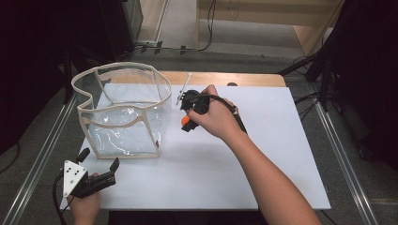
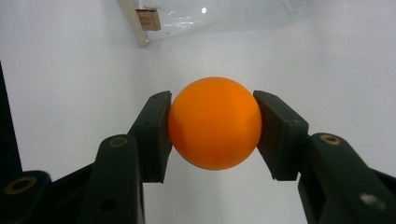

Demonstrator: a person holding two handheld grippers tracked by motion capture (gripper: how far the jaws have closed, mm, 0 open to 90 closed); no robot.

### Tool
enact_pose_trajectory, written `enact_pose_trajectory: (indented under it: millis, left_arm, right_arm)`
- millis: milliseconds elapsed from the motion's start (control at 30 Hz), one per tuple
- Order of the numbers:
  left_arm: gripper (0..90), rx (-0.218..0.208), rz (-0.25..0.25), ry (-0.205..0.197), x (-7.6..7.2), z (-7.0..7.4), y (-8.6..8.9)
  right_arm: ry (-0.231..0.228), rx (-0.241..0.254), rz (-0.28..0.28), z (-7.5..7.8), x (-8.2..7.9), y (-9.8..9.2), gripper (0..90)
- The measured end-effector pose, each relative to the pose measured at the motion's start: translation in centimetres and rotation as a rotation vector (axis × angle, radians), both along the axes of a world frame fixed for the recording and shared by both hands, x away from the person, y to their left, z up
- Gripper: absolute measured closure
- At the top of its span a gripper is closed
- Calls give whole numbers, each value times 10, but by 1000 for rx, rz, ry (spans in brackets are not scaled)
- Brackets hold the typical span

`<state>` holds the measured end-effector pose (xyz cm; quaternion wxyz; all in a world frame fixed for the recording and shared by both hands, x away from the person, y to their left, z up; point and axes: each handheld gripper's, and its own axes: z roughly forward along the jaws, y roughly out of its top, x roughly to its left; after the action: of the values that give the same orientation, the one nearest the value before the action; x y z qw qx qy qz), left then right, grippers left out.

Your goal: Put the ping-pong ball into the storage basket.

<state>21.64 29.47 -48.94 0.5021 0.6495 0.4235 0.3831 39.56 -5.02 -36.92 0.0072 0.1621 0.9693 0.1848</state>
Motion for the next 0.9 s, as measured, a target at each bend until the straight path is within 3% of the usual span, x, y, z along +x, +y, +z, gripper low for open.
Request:
enact_pose_trajectory:
  millis: [900]
  left_arm:
    - [0,3,0,0,0,0,0]
  right_arm:
    - [2,-2,7,21,6,4,476]
